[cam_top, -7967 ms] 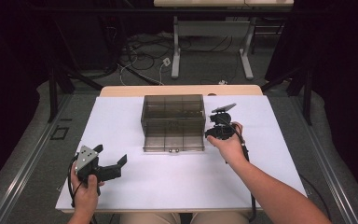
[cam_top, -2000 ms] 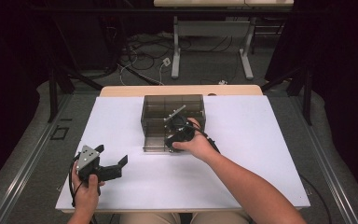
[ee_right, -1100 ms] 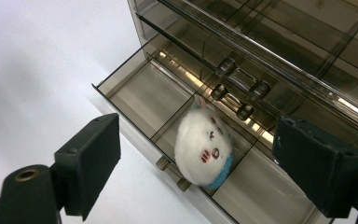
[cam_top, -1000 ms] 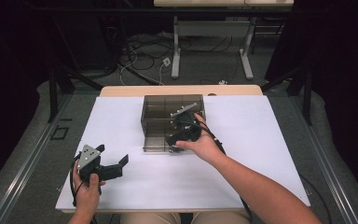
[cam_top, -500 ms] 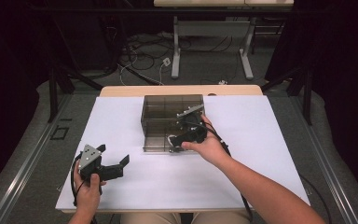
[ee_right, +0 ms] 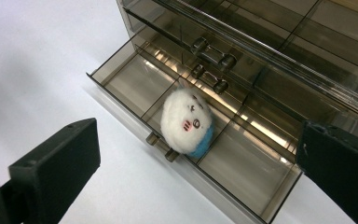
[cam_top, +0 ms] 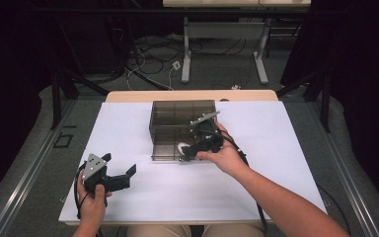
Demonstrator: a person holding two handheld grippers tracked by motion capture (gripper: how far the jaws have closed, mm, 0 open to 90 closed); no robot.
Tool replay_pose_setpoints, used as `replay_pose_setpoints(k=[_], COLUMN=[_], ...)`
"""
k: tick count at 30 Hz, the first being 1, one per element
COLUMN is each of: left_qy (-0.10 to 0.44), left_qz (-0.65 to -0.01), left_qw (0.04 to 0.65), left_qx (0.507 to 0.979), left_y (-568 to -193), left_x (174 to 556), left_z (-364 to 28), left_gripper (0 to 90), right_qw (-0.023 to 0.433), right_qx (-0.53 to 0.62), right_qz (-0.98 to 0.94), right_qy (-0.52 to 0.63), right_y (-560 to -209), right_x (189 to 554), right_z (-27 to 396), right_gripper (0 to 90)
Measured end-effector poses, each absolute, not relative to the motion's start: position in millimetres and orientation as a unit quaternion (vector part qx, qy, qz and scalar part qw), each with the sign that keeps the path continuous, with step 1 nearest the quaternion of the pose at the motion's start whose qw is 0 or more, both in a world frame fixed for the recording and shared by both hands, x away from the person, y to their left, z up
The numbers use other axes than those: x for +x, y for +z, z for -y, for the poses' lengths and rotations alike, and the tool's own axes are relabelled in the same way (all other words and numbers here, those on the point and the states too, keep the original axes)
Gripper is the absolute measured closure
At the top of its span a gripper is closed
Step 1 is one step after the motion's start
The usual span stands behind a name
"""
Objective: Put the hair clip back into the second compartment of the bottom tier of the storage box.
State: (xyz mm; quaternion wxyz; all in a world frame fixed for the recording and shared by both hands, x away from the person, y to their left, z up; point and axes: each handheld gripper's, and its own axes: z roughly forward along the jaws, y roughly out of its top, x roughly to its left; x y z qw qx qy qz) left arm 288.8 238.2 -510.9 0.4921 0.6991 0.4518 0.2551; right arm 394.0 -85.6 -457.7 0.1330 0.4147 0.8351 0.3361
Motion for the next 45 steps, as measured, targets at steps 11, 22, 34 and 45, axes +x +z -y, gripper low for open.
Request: replay_pose_setpoints(k=[11, 22, 34, 45], left_qy=[0.256, 0.256, 0.255, 0.253], left_qz=[-0.453, -0.455, -0.460, -0.462], left_qw=[0.490, 0.489, 0.490, 0.489], left_qx=[0.699, 0.698, 0.695, 0.695], left_y=[-511, -512, -512, -512], left_x=[289, 288, 288, 288], left_z=[-239, -239, -240, -241], left_gripper=[0.4, 0.4, 0.4, 0.4], right_qw=[0.142, 0.153, 0.159, 0.172], right_qx=[0.410, 0.421, 0.439, 0.454], right_qz=[-0.834, -0.821, -0.803, -0.780], right_qy=[0.340, 0.354, 0.370, 0.394], right_y=[-455, -453, -452, -454], right_x=[386, 377, 366, 356], right_z=[100, 126, 151, 175], right_gripper=[0.0, 0.0, 0.0, 0.0])
